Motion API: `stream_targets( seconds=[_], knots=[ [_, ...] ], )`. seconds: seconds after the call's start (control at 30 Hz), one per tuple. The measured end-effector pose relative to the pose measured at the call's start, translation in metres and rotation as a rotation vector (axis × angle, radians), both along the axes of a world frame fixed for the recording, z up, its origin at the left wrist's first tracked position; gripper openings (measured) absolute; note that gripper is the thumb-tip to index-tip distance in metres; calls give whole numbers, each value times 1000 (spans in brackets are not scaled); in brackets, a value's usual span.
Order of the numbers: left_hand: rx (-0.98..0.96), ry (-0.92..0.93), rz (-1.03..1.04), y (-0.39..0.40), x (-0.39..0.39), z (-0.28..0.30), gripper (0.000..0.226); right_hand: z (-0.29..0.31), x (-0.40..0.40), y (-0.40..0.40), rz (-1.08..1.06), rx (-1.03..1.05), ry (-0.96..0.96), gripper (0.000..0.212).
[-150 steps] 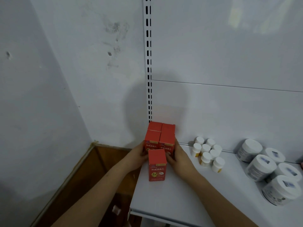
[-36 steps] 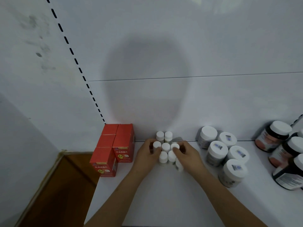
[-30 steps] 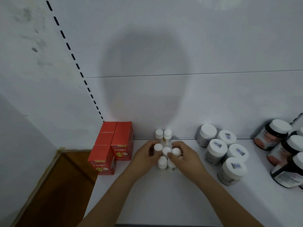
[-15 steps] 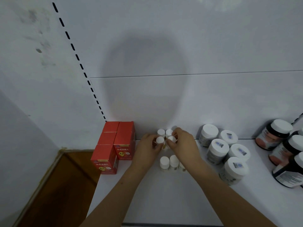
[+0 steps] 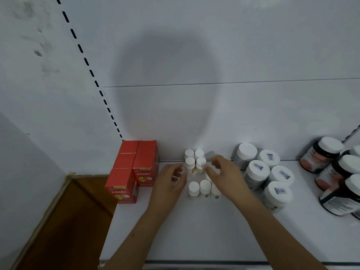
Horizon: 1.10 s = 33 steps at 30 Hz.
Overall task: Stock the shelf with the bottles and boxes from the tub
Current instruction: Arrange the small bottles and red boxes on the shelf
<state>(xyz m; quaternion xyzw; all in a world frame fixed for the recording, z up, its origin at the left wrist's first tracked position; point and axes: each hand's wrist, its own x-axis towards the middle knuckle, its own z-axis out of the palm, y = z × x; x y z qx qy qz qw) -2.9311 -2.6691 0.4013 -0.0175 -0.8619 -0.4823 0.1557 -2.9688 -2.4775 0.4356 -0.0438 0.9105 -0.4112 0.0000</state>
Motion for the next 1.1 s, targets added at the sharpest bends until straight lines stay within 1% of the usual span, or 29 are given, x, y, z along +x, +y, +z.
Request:
stream_targets(
  seconds=[0.07,0.13,0.23,0.3,0.37,0.47,0.57,0.67,0.8,0.93,1.1],
  knots=[
    [-3,16,-50,-2,17,0,26,0,10,11,13,-11,-29,31],
    [-17,-8,-115,-1,31,-2,34,-3,21,15,39,-37,-68,27],
    [-63,-16,-210,5,41,-9,33,-9,32,13,66,-90,-103,22],
    [-101,-5,-219,6,41,-11,30,-9,35,10,46,-155,-125,18],
    [-90,-28,-197,5,41,-11,28,-7,34,9,40,-215,-145,12],
    [-95,-23,-190,5,42,-11,29,-4,31,6,39,-196,-141,4],
    [-90,-16,-180,4,41,-12,29,-3,23,1,4,-132,-130,10],
    [-91,-29,-120,2,37,-15,31,-7,12,-4,-48,-77,-95,17],
    [-141,-29,-45,4,29,-15,30,-9,4,-9,-88,-97,-82,19],
    [-280,-37,-29,7,8,-12,22,-13,4,-11,-123,-117,-72,20],
    [-371,-77,-26,6,-12,-13,27,-17,4,-10,-125,-108,-78,20]
  ],
)
